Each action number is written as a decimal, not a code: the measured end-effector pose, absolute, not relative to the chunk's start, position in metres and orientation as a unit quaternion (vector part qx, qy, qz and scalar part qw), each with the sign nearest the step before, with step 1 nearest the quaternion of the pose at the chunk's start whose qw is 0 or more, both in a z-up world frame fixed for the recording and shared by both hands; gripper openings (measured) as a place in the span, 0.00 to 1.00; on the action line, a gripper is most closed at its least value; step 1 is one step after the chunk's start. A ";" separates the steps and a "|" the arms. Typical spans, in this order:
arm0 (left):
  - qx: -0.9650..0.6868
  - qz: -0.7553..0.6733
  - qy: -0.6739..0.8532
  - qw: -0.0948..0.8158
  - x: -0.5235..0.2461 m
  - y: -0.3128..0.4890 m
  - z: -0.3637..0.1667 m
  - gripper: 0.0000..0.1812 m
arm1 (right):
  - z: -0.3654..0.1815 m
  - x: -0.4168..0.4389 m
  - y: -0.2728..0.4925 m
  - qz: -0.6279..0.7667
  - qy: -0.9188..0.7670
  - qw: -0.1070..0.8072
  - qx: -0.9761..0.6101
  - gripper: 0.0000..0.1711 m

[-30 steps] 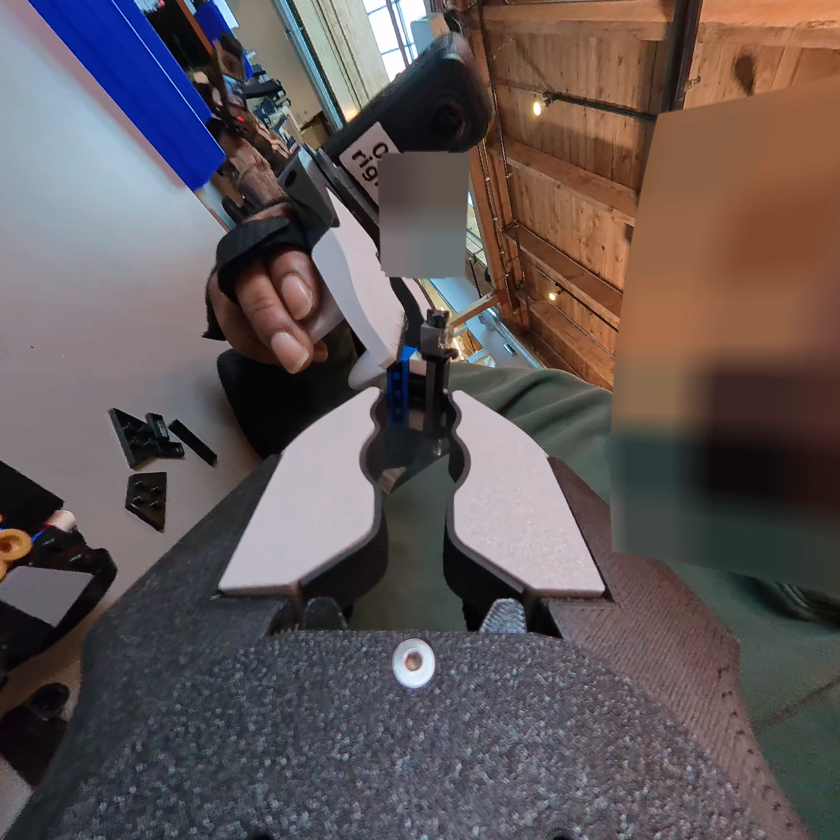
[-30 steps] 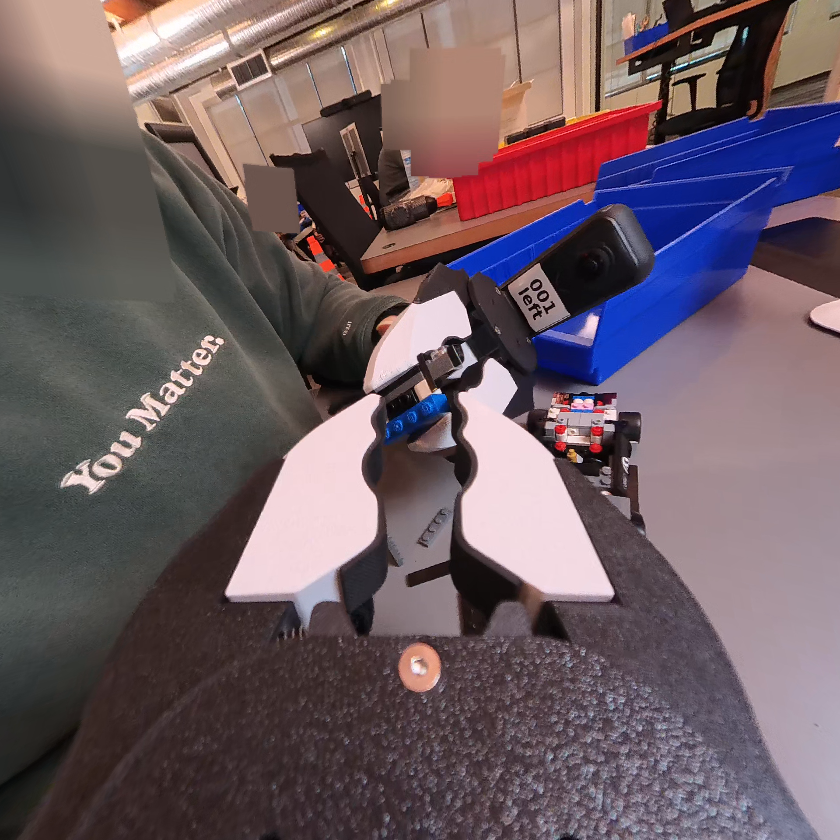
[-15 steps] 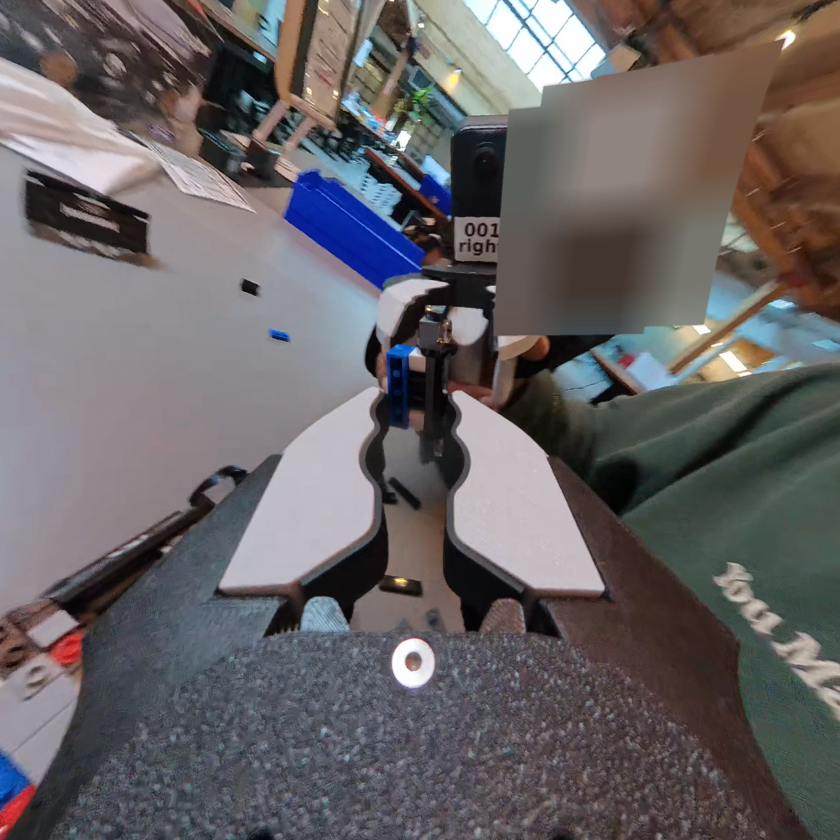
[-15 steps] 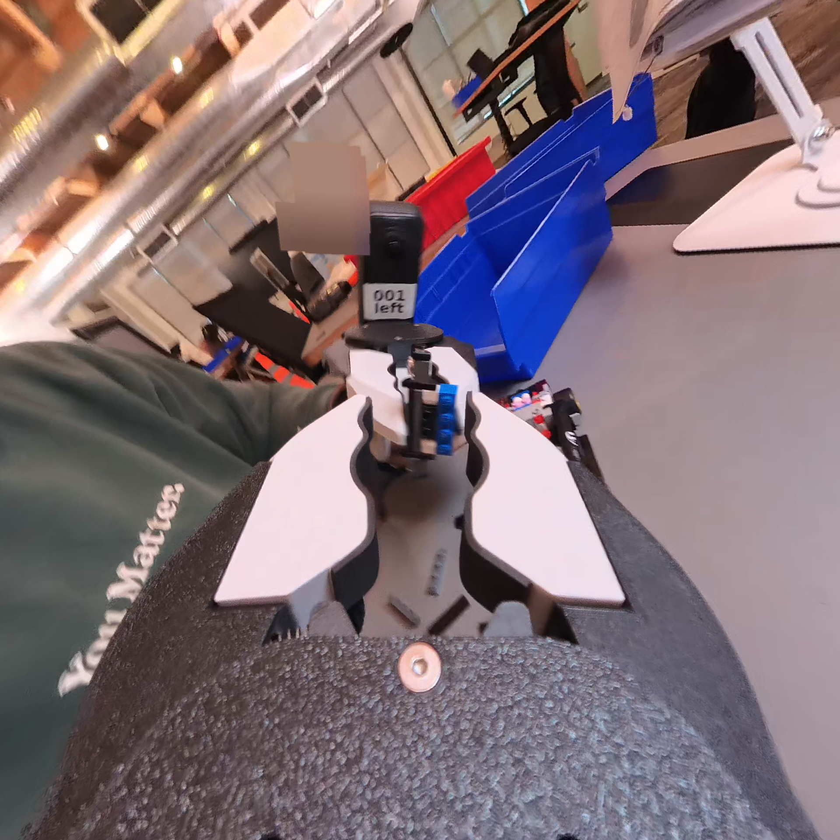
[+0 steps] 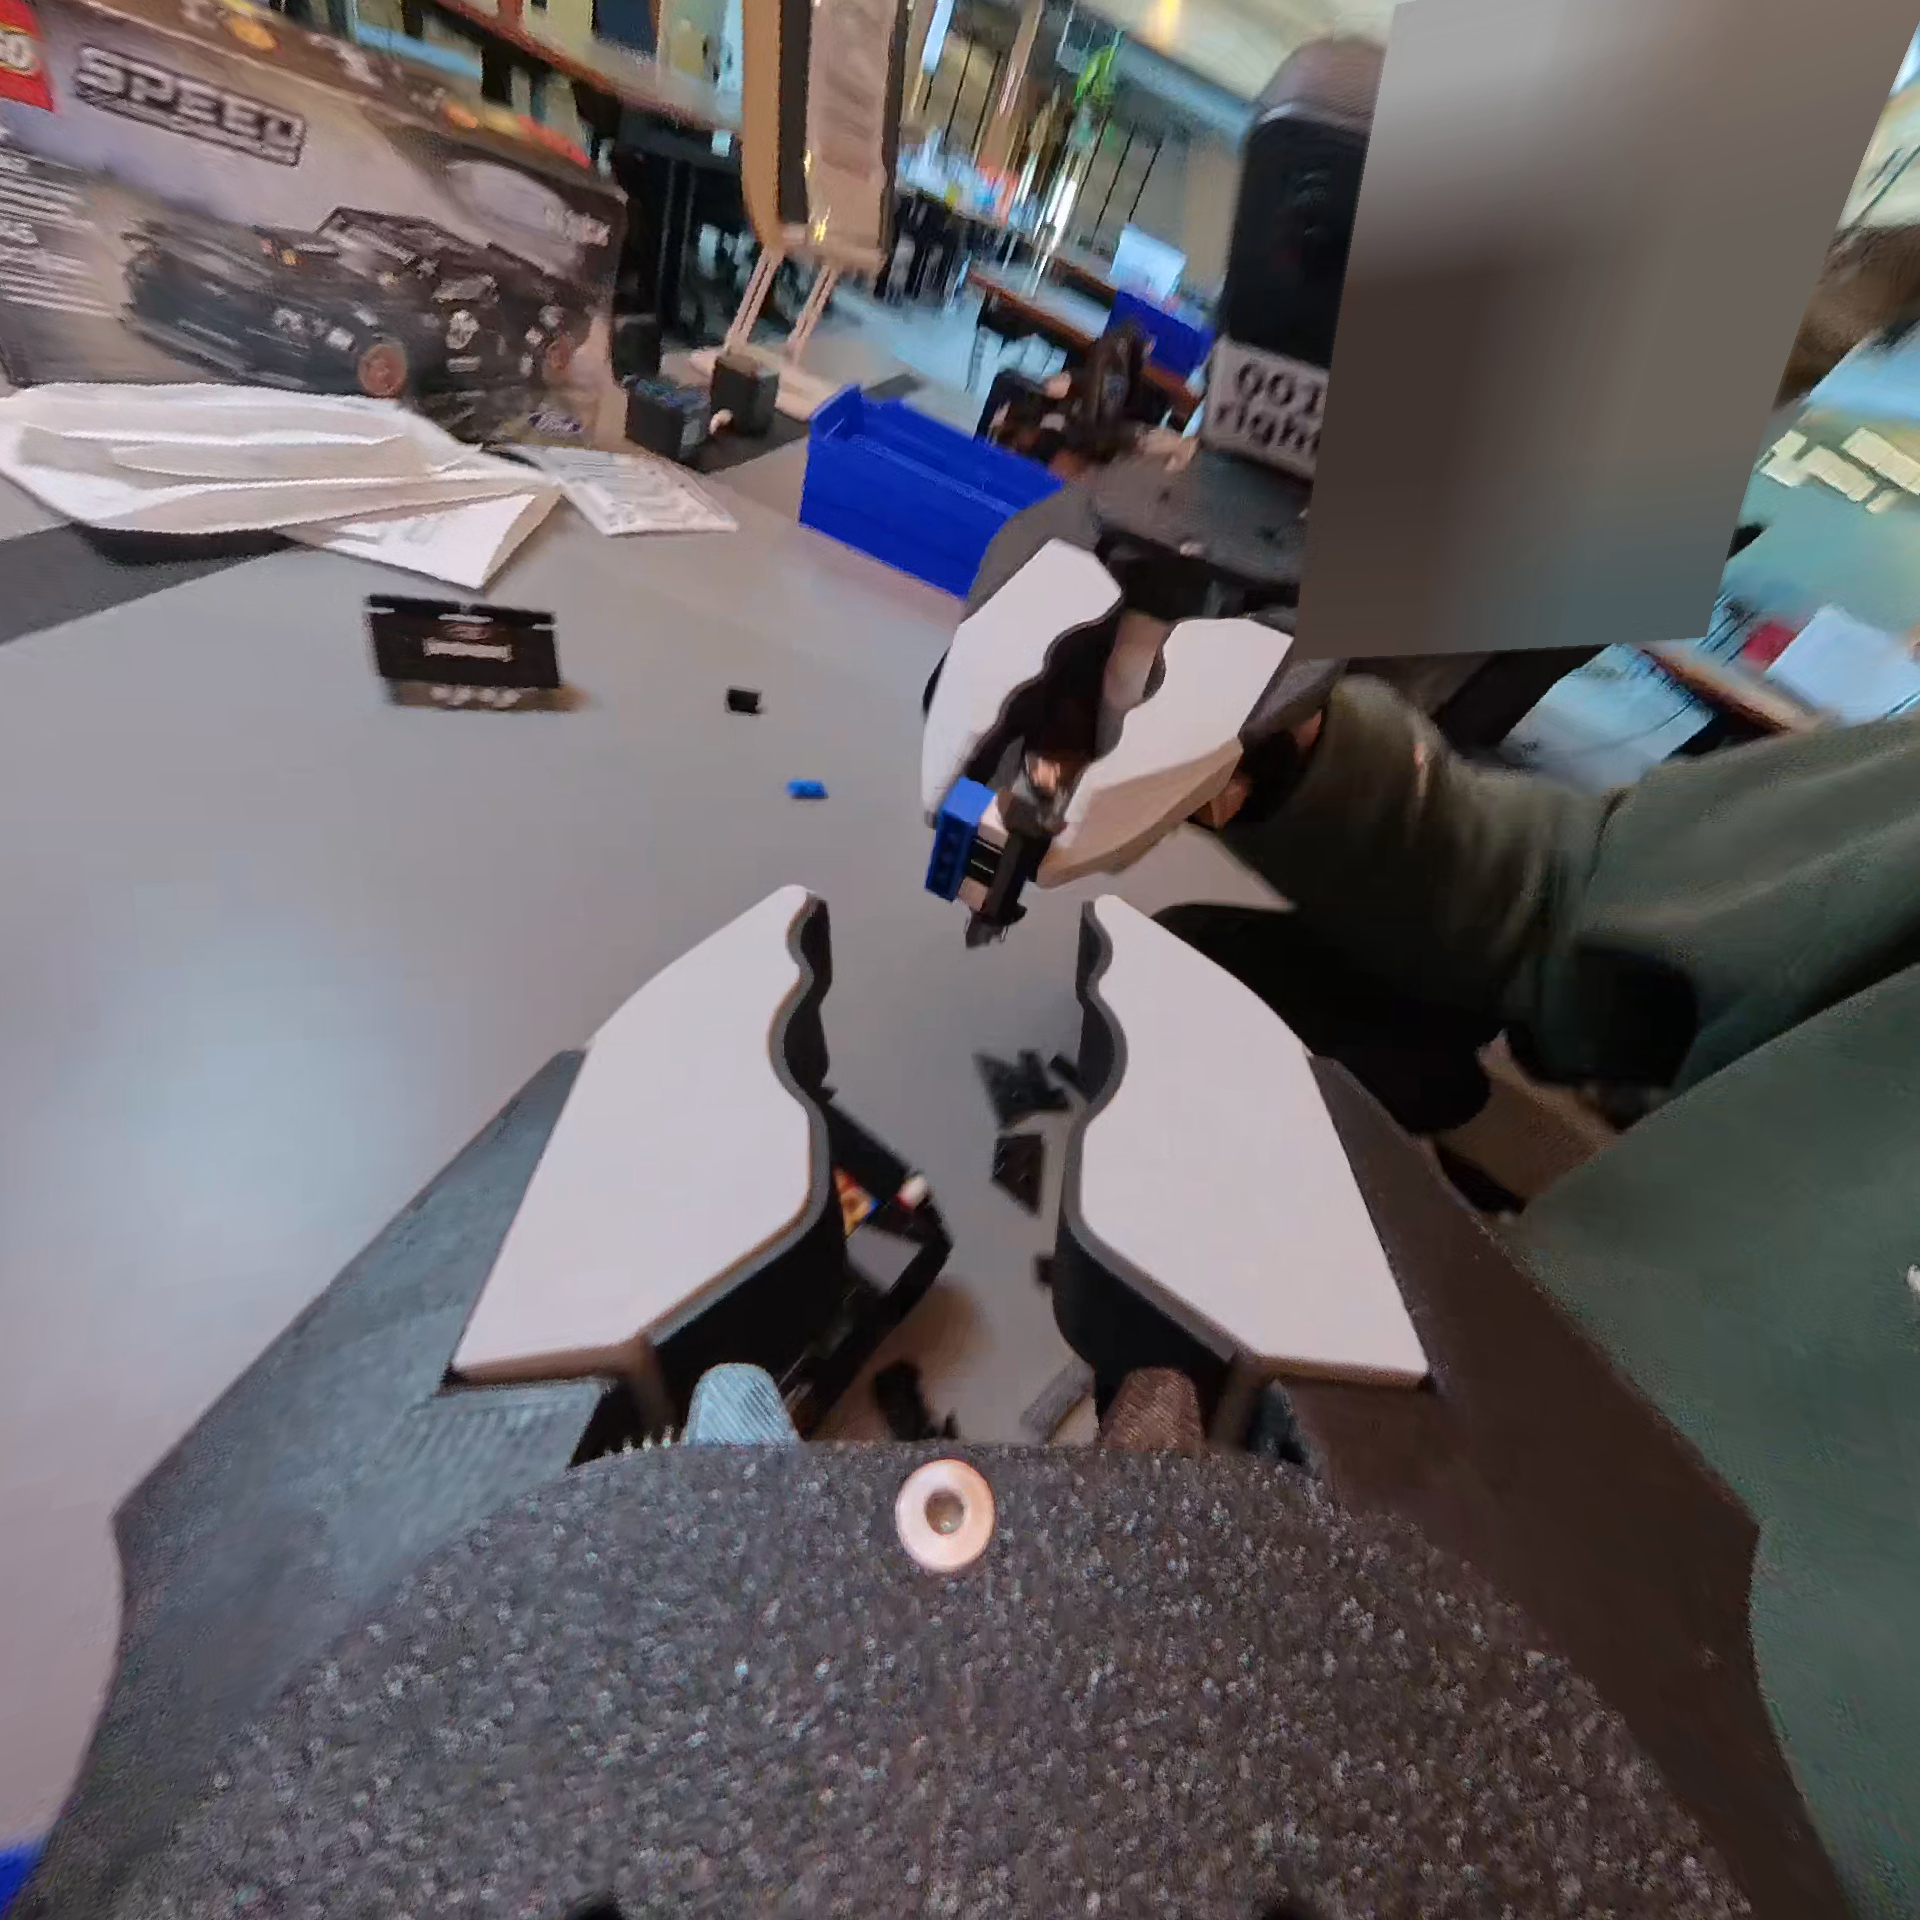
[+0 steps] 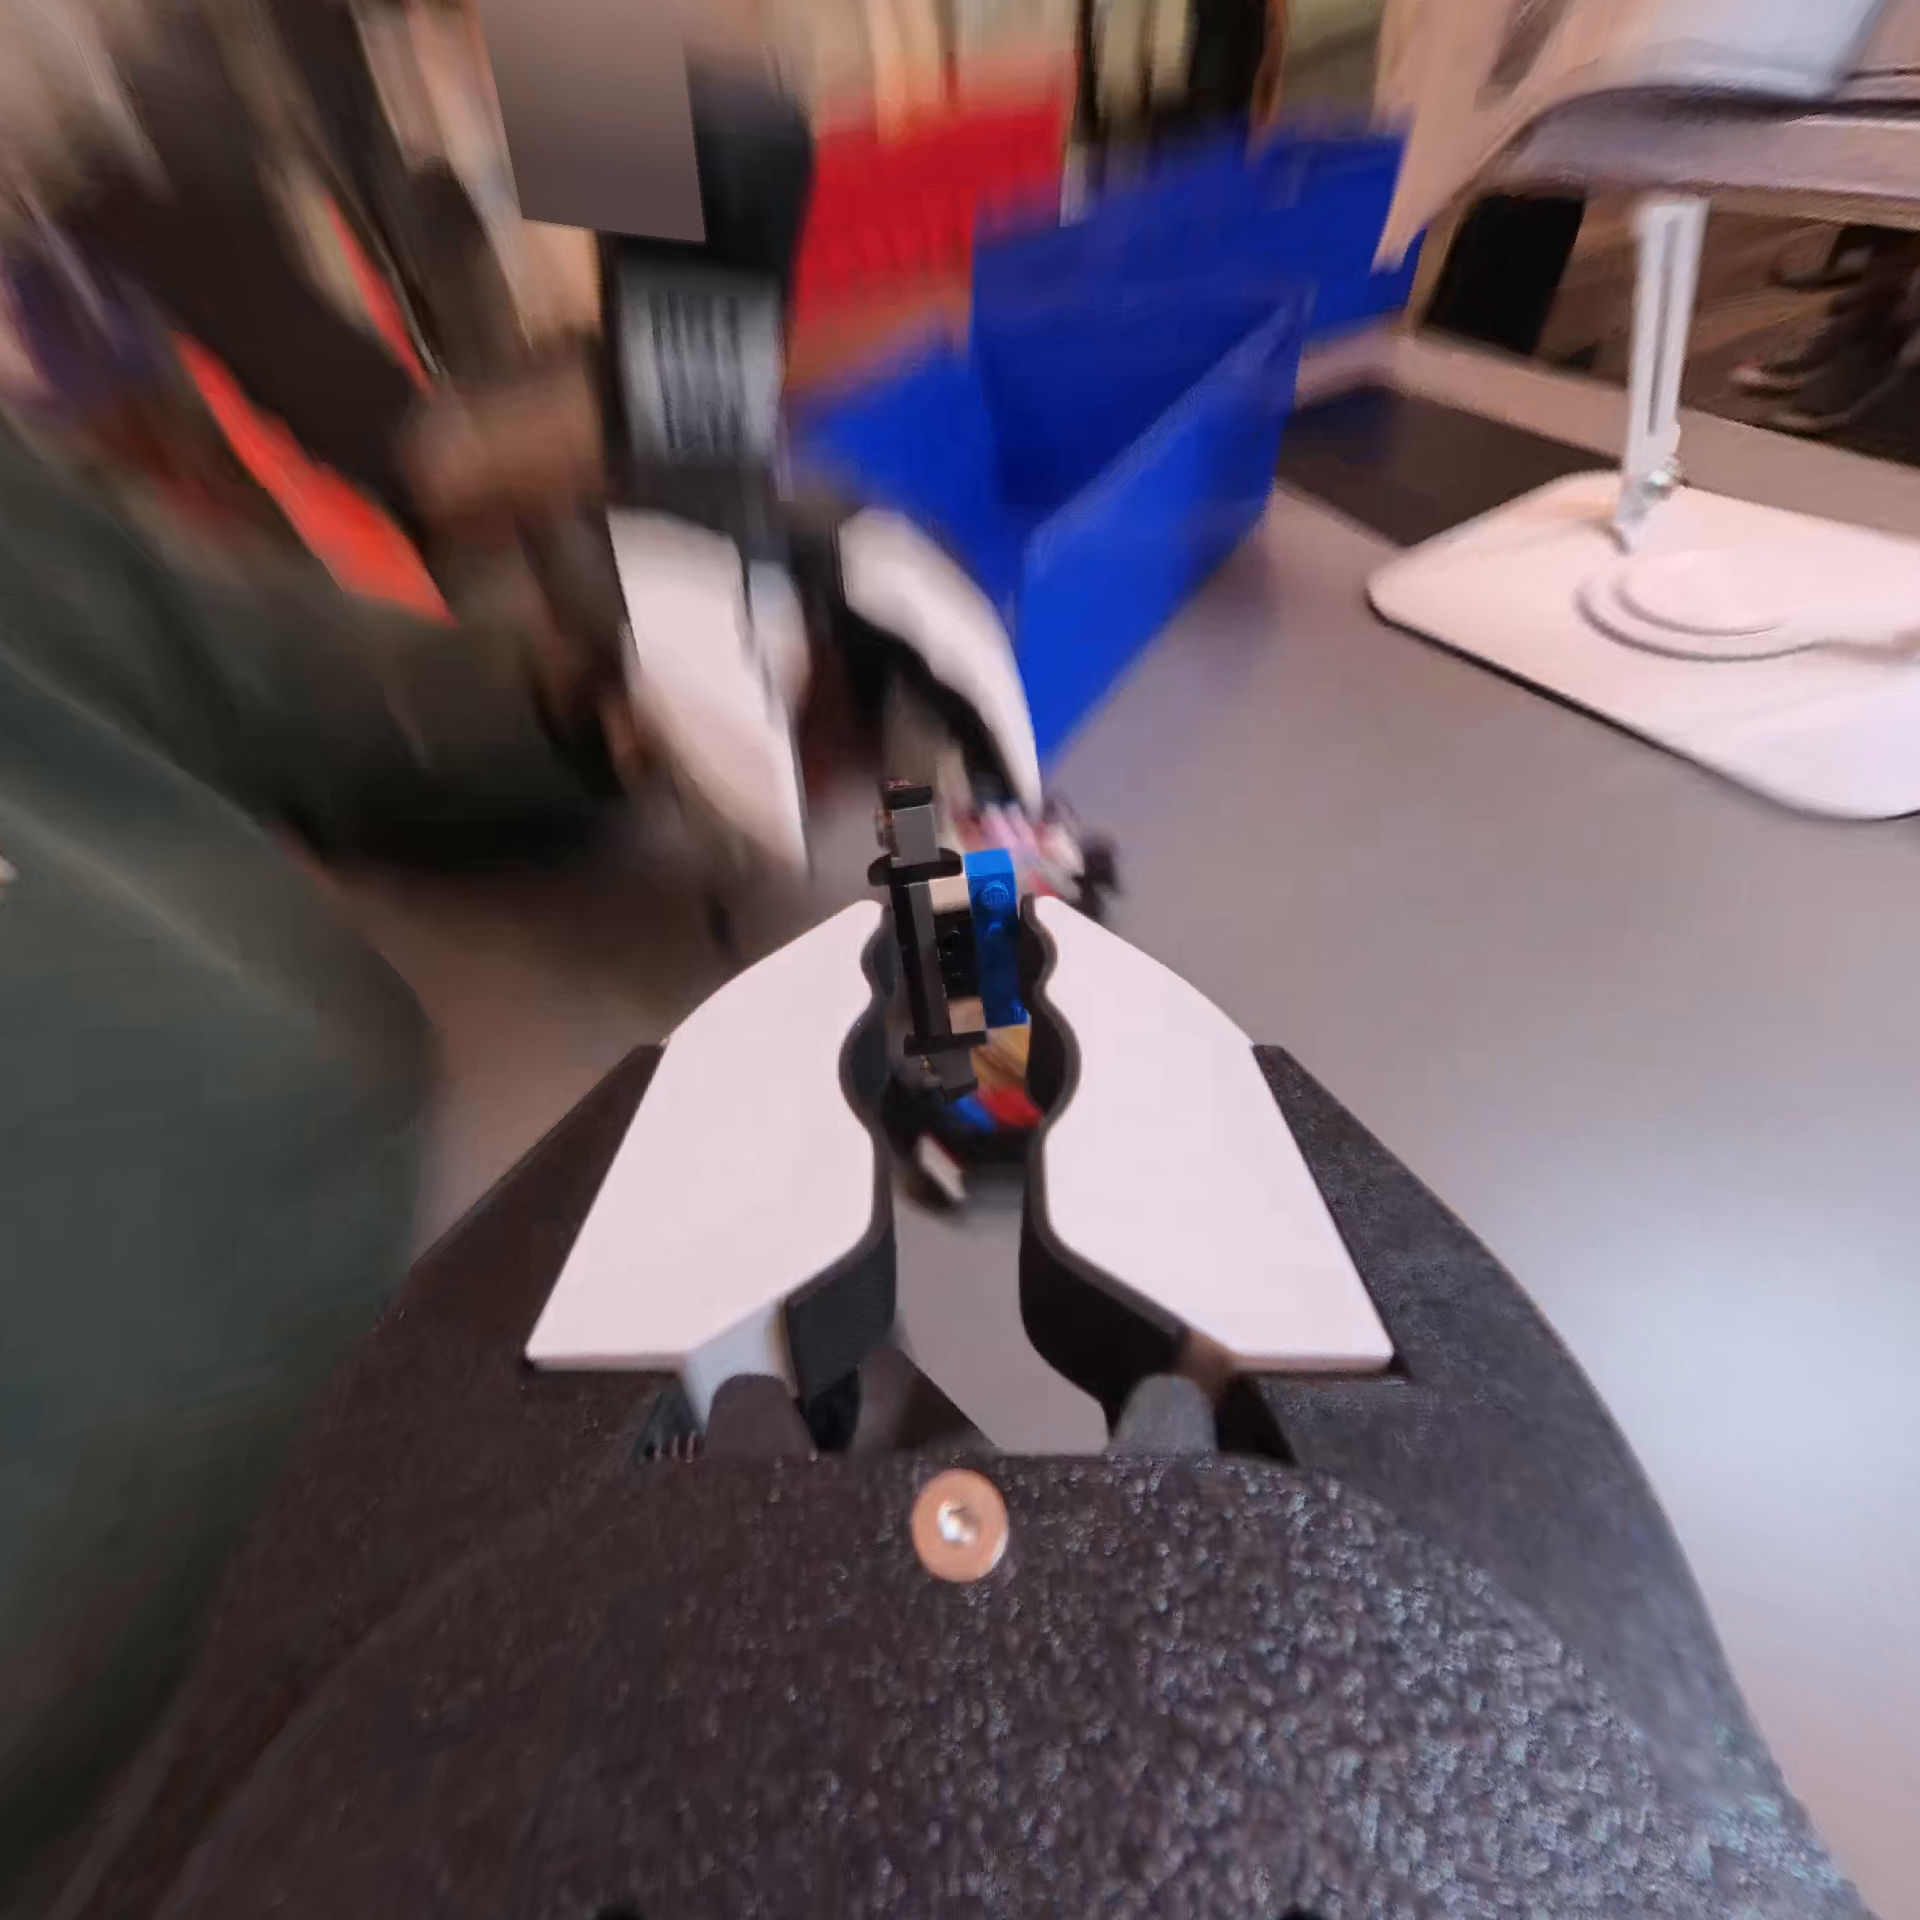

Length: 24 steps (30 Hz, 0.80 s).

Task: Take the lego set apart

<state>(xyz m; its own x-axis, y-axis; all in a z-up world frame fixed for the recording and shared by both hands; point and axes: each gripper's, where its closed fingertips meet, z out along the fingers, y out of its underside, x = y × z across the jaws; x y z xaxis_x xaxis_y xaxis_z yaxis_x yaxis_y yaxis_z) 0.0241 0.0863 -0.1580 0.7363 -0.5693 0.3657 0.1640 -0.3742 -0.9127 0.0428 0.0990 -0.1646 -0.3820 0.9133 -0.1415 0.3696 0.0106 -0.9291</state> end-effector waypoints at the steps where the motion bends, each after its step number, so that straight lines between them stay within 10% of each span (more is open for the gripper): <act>1: -0.776 -0.319 0.144 0.525 0.014 0.085 -0.159 0.24 | -0.176 0.045 0.103 0.450 -0.713 0.278 -0.460 0.13; 9: -0.922 -0.160 0.183 0.302 -0.050 0.039 -0.234 0.29 | -0.241 0.047 0.090 0.148 -0.946 0.247 -0.150 0.13; 24: -0.934 -0.077 0.225 0.267 -0.057 0.026 -0.267 0.22 | -0.269 0.036 0.083 0.033 -0.983 0.169 0.070 0.13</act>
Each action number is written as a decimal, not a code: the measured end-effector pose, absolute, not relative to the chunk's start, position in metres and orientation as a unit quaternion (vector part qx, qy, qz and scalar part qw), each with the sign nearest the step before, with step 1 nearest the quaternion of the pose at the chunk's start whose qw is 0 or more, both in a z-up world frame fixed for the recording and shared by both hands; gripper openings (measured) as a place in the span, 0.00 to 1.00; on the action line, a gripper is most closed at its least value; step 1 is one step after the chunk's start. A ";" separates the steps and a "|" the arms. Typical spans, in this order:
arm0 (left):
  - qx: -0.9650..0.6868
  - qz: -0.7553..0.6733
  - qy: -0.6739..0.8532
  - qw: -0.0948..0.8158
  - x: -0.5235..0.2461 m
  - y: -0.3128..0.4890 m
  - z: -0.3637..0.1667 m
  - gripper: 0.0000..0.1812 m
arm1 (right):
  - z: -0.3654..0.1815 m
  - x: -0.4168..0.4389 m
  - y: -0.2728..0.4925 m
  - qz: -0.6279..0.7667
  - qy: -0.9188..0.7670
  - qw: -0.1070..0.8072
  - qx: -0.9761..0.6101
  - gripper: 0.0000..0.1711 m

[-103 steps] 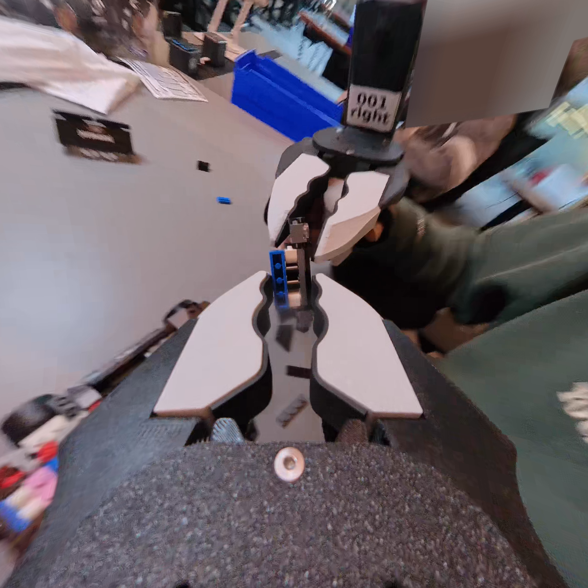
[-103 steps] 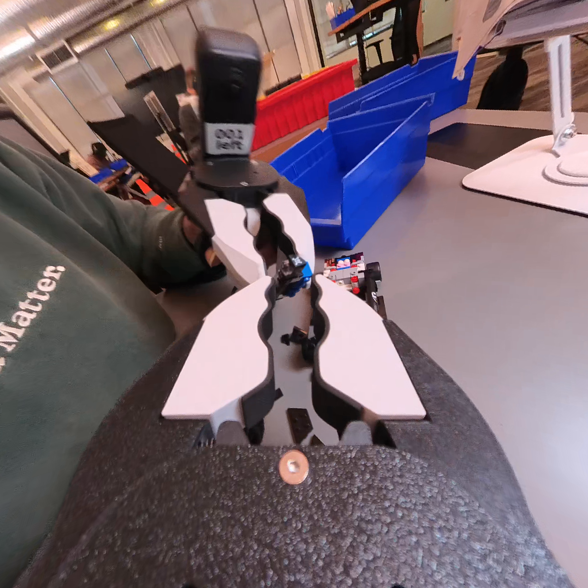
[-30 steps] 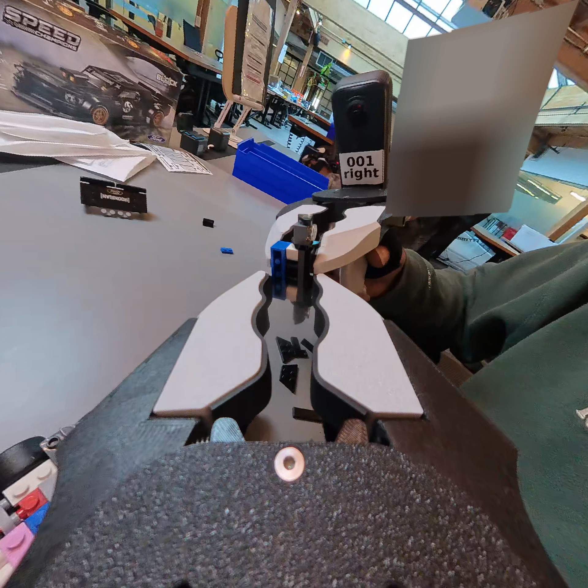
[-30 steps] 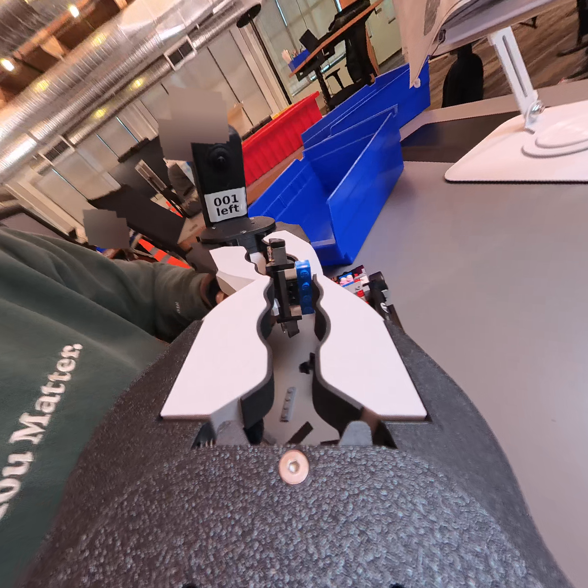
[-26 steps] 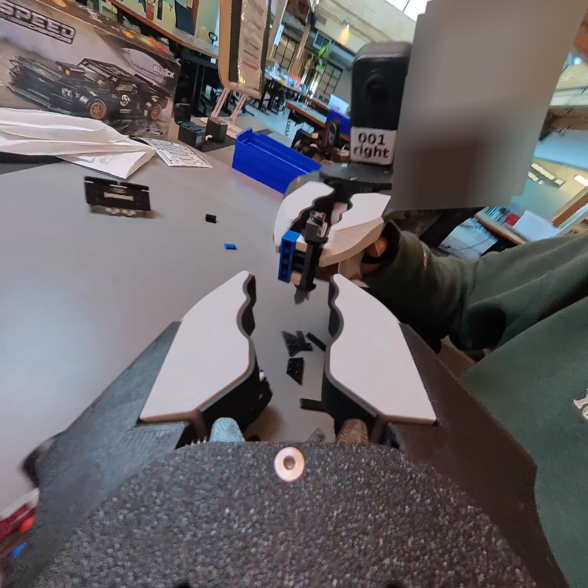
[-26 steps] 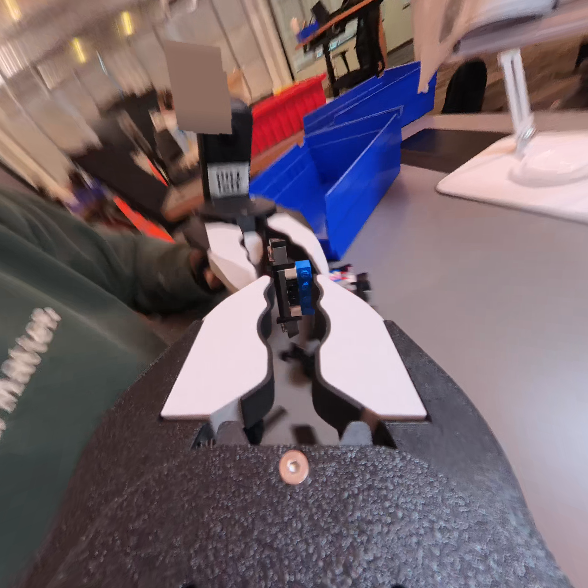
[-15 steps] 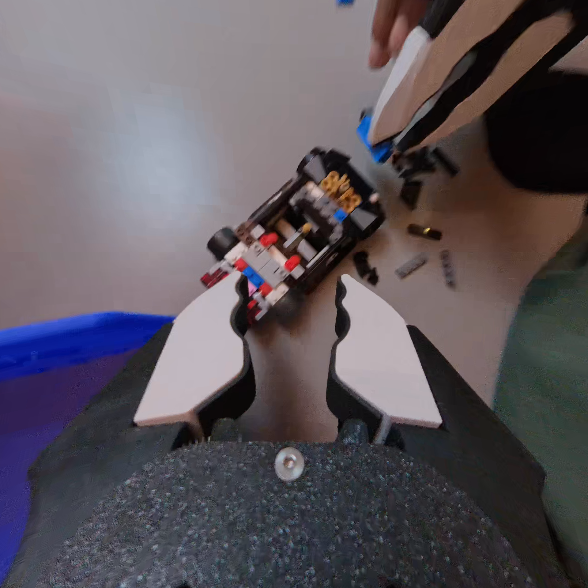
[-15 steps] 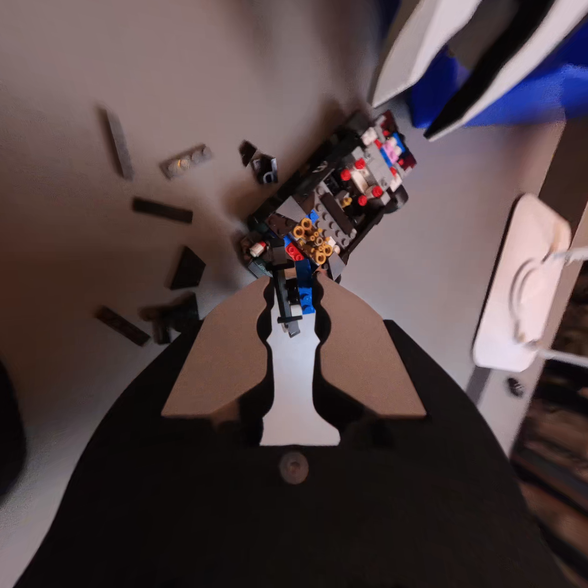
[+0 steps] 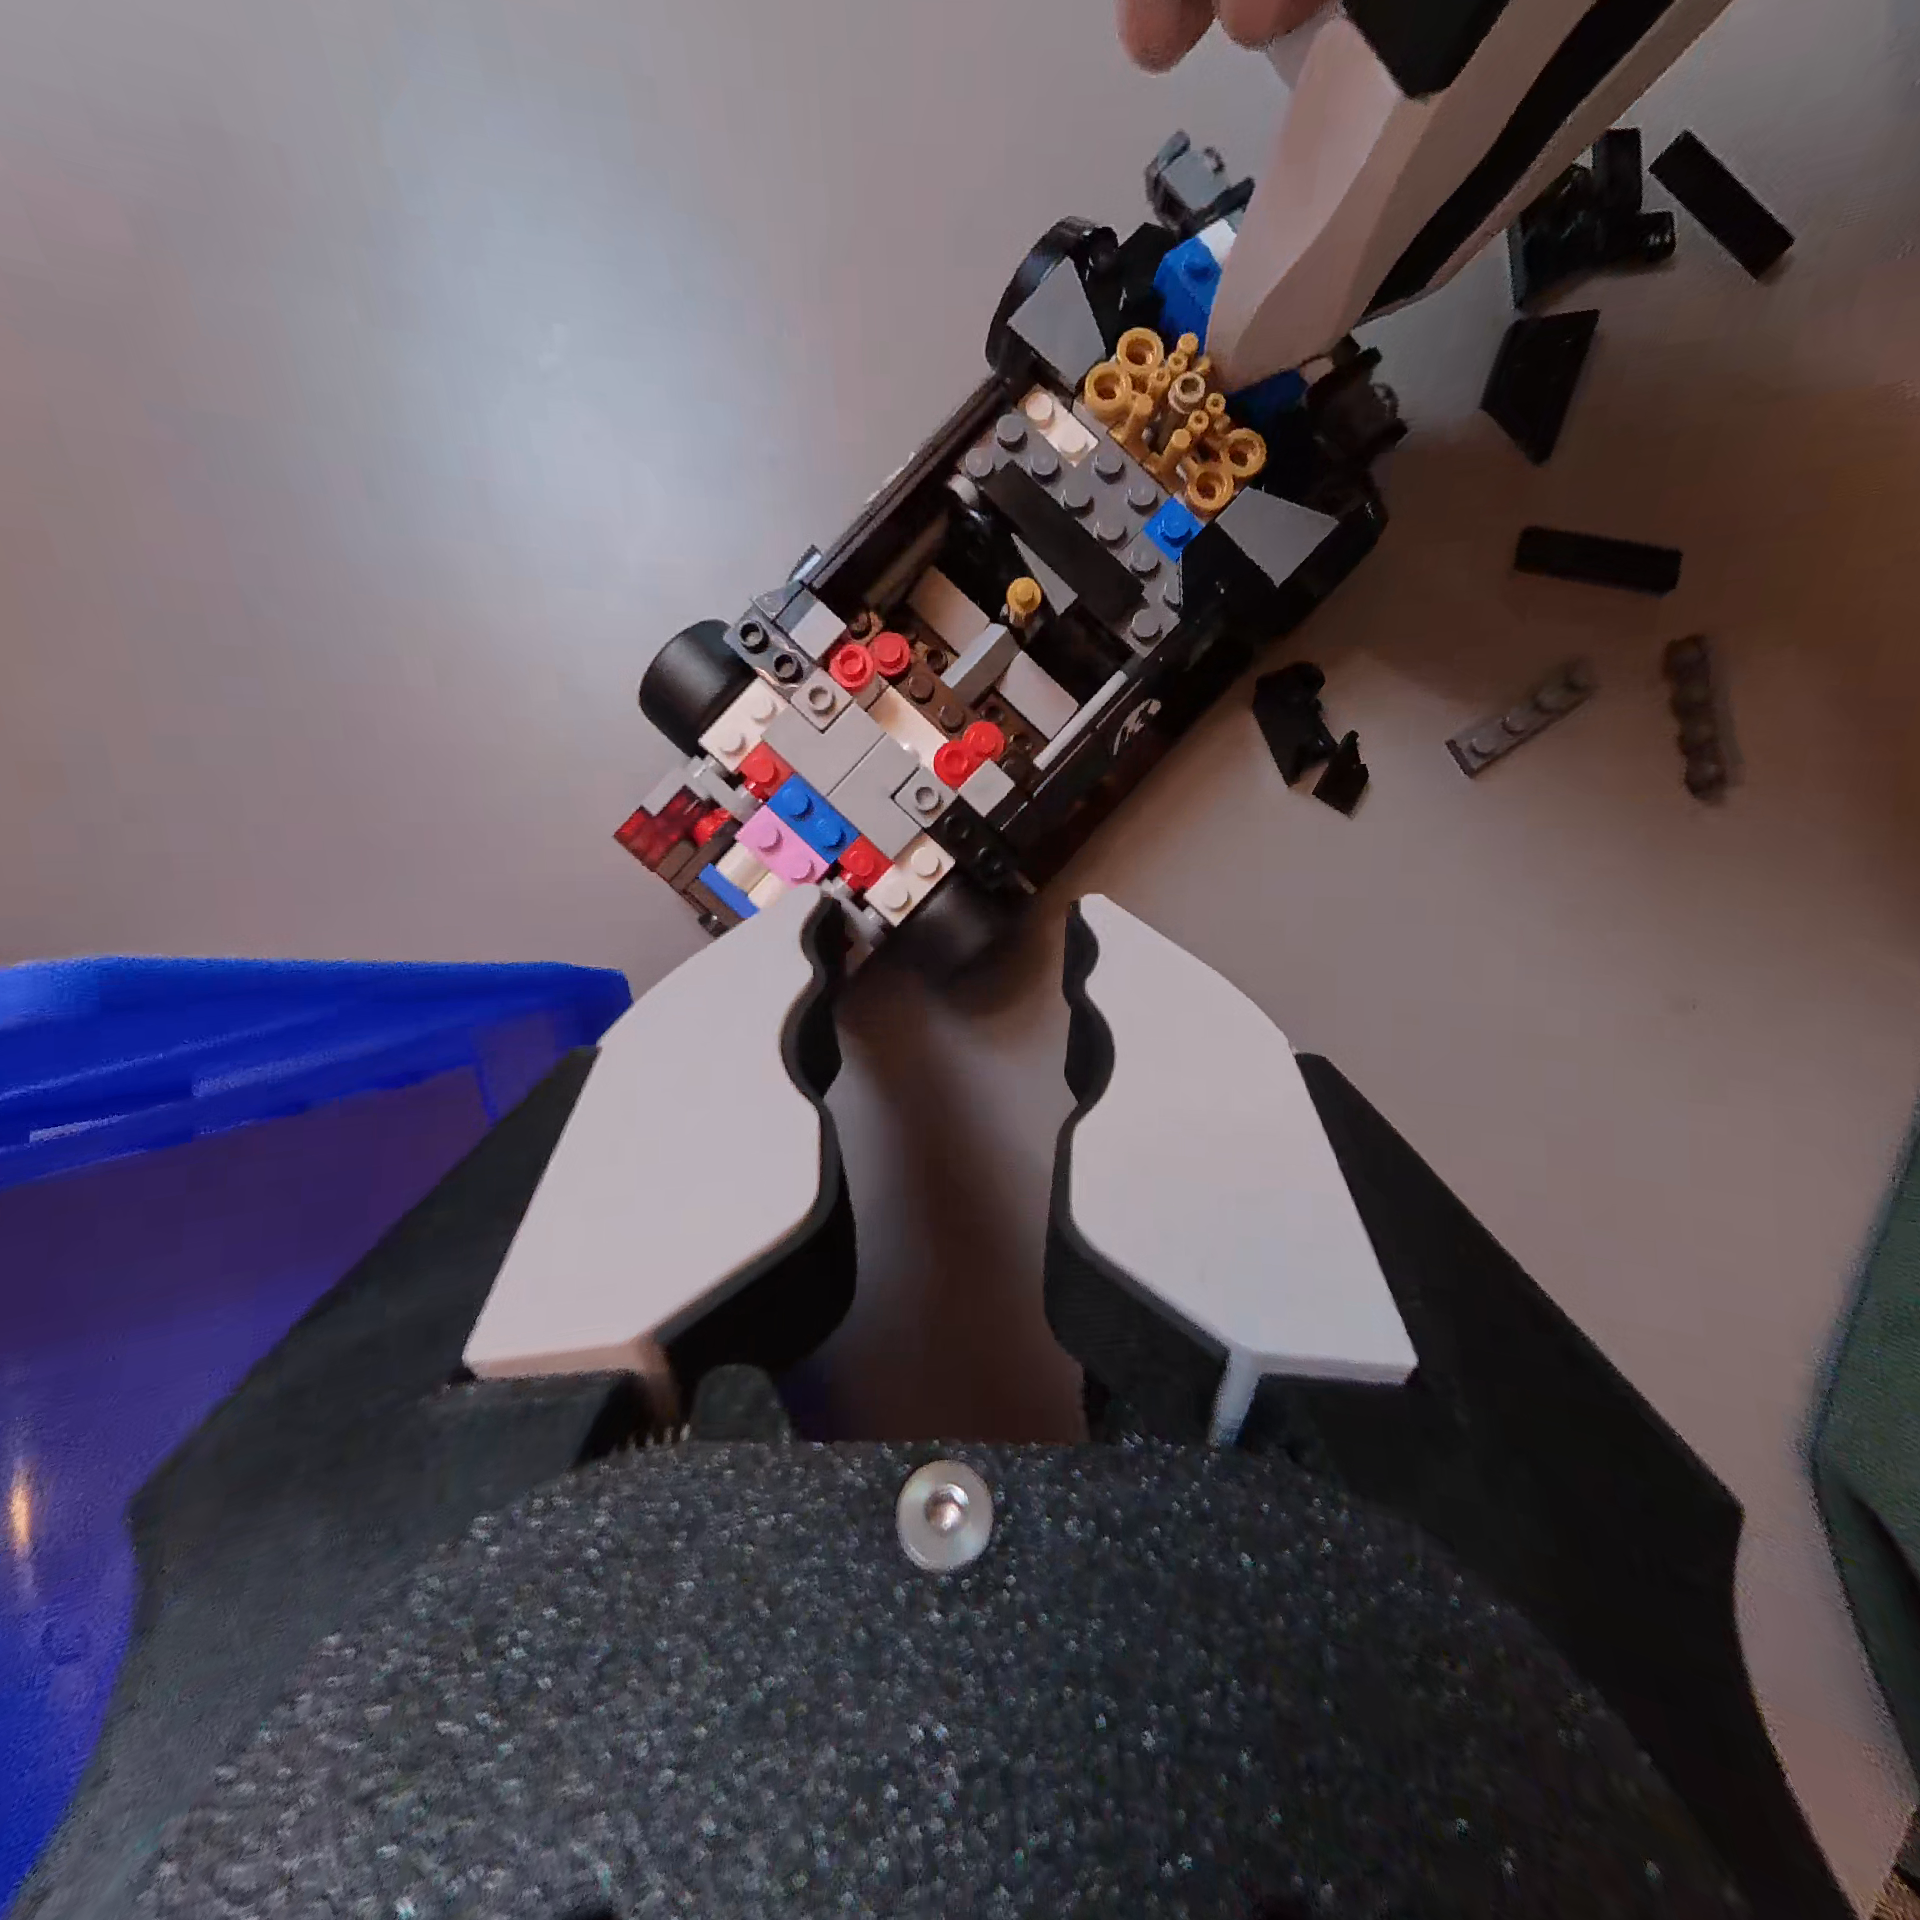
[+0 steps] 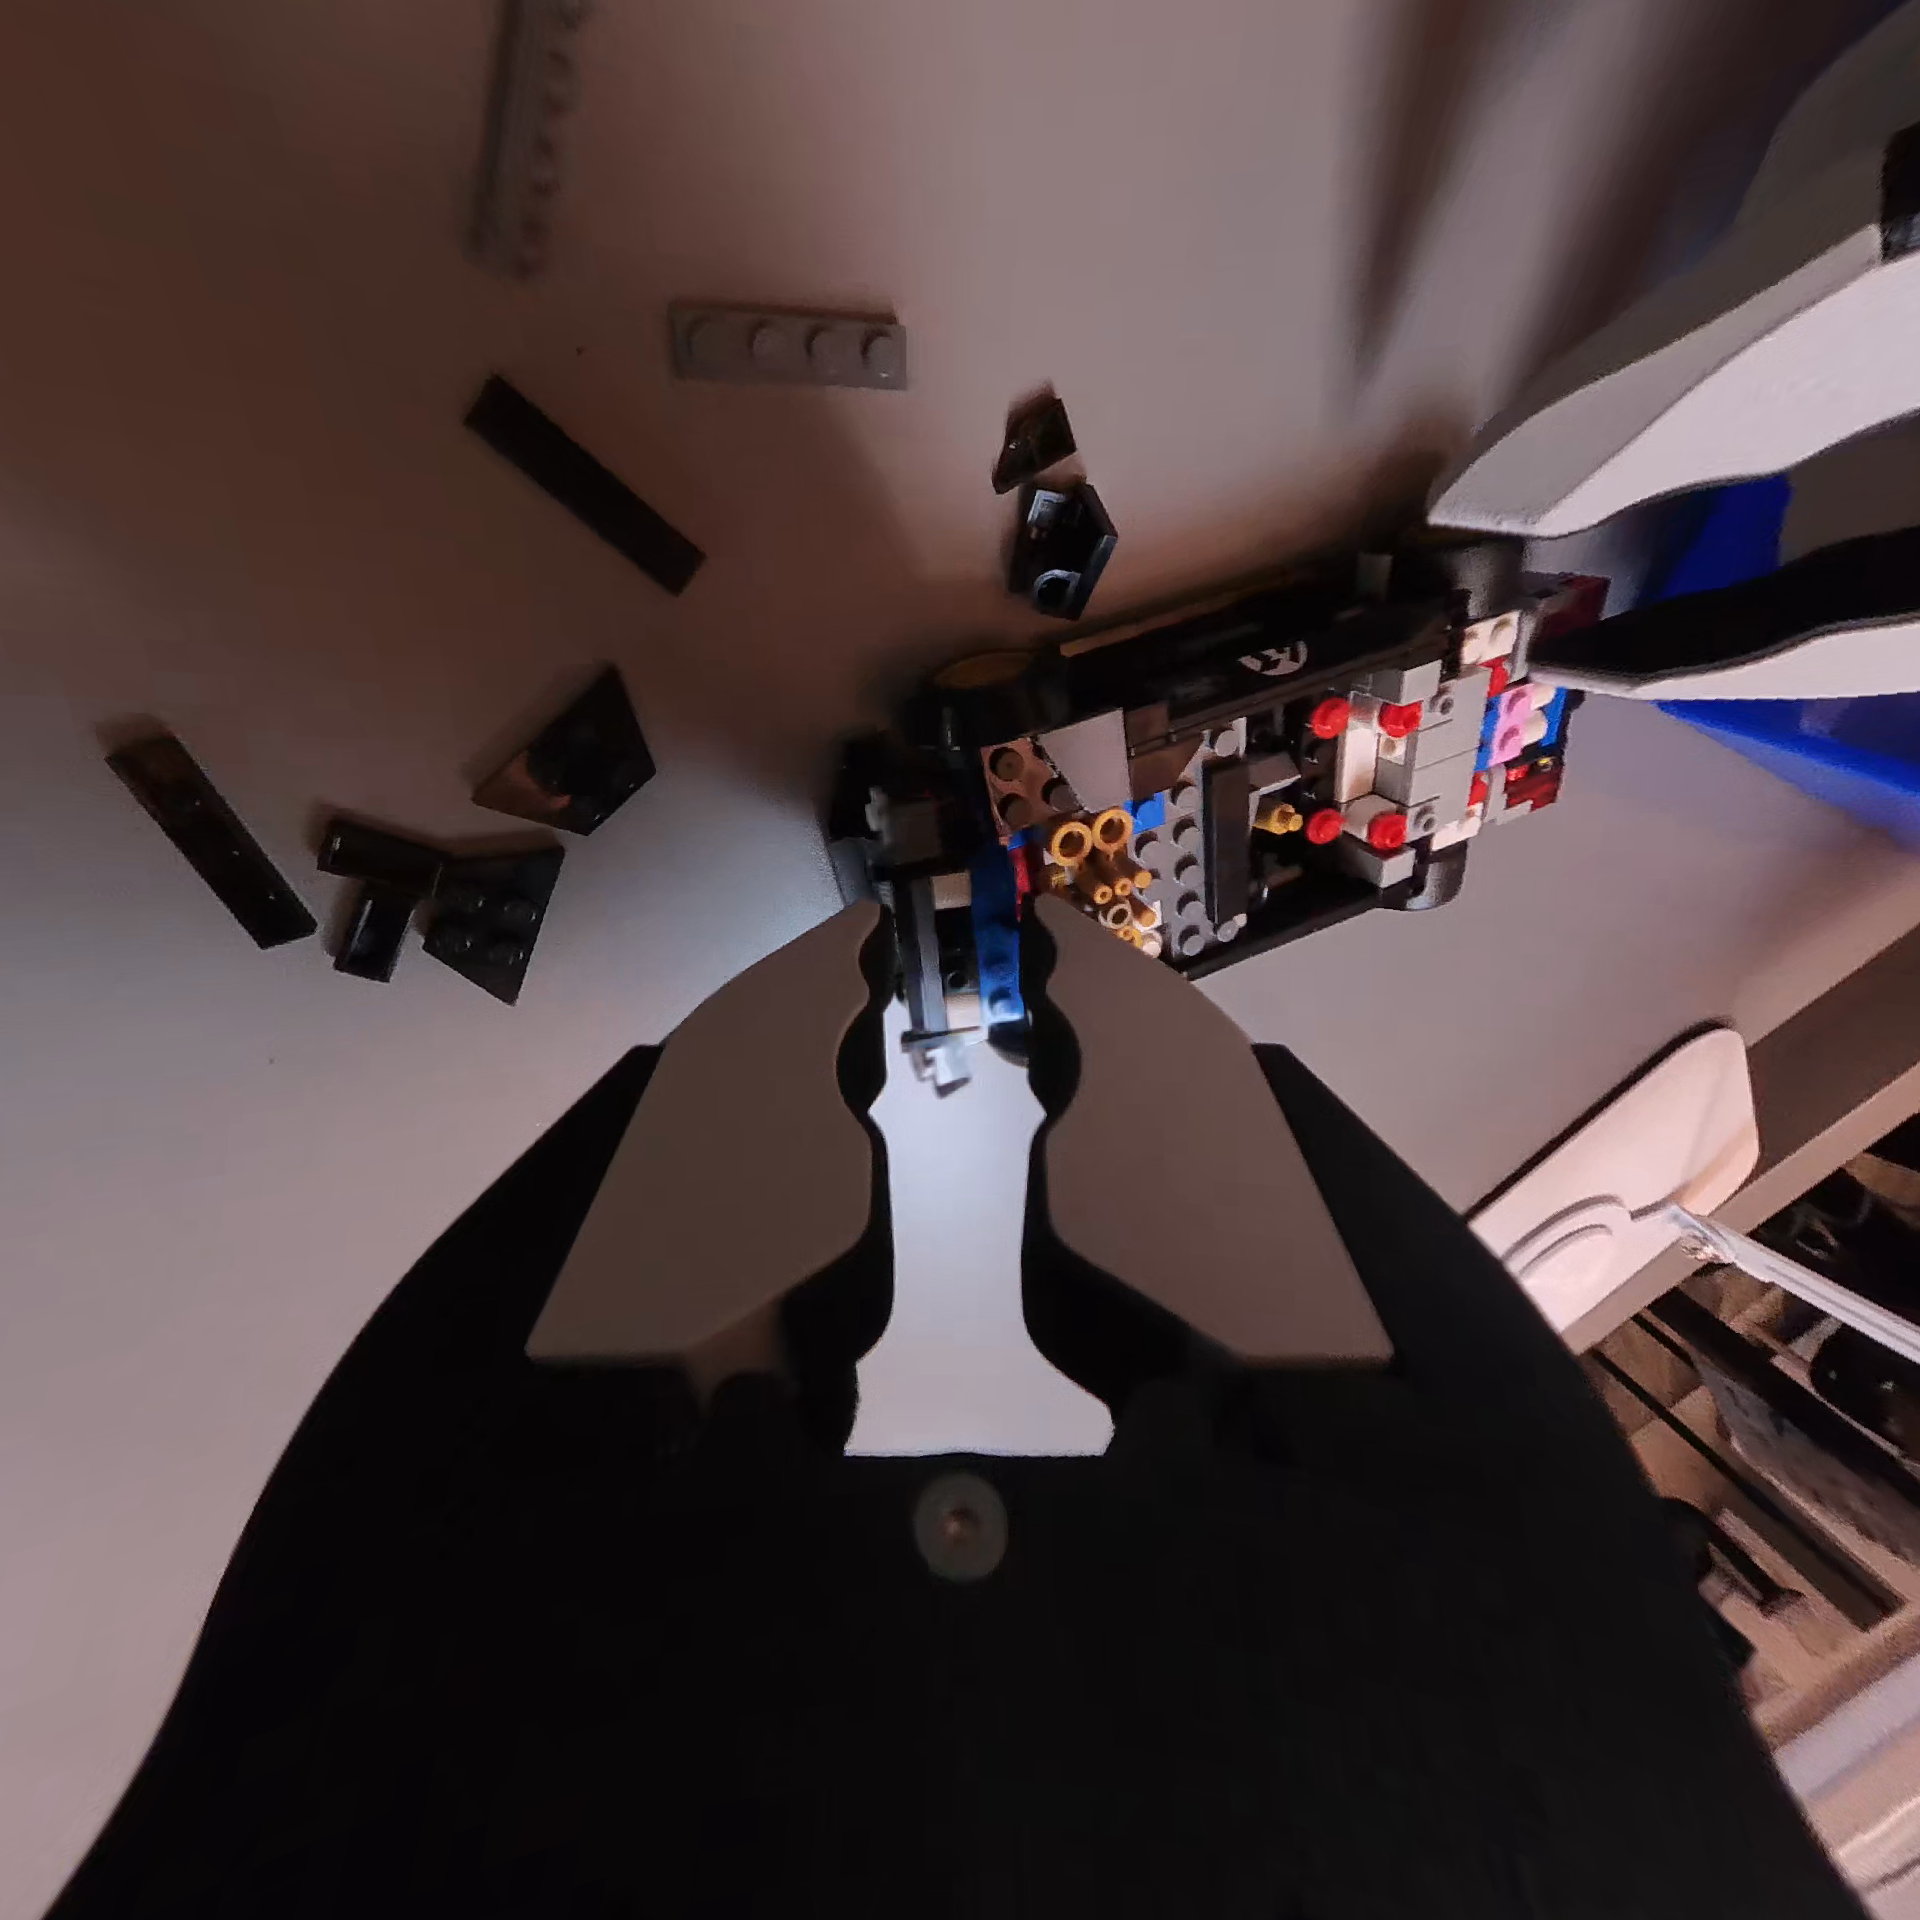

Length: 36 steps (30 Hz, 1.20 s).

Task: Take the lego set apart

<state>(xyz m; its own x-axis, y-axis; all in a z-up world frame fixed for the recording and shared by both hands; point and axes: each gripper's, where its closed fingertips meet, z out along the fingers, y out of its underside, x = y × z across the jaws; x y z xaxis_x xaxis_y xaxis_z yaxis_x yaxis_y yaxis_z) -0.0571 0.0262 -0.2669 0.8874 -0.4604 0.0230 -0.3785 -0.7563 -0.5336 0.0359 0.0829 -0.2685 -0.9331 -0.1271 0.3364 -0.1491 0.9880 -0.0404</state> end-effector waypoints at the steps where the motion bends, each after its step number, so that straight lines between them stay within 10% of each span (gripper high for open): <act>1: -0.934 -0.076 0.224 0.267 -0.057 0.026 -0.267 0.22 | -0.268 0.035 0.083 0.032 -0.982 0.170 0.072 0.13; 10: -0.932 -0.079 0.223 0.275 -0.055 0.029 -0.267 0.20 | -0.253 0.030 0.085 0.091 -0.970 0.222 -0.027 0.19; 23: -0.934 -0.058 0.231 0.266 -0.053 0.028 -0.267 0.25 | -0.262 0.057 0.091 0.320 -0.714 0.199 -0.590 0.36; 36: -0.926 -0.072 0.239 0.283 -0.041 0.033 -0.266 0.23 | -0.266 0.045 0.091 0.350 -0.689 0.239 -0.587 0.39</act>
